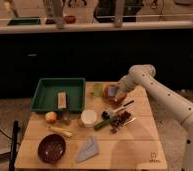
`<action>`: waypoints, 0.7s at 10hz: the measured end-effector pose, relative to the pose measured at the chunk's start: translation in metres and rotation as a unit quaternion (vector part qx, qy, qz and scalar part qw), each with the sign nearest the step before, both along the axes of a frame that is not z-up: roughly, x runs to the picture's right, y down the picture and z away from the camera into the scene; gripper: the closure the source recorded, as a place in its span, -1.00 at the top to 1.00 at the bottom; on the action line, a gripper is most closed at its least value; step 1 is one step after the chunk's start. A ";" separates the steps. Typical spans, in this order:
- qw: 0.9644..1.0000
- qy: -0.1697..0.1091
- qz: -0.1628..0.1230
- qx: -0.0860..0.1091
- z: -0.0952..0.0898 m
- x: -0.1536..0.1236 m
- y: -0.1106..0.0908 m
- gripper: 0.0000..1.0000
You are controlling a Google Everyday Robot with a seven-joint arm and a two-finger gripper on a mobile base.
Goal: Wipe red bowl with sponge
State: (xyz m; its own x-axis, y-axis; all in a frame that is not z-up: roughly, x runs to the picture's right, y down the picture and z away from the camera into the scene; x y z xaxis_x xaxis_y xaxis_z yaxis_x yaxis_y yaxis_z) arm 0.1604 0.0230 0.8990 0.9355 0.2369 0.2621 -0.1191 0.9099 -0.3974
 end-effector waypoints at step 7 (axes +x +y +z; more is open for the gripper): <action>0.999 -0.004 0.015 0.044 0.035 0.001 -0.035 -0.94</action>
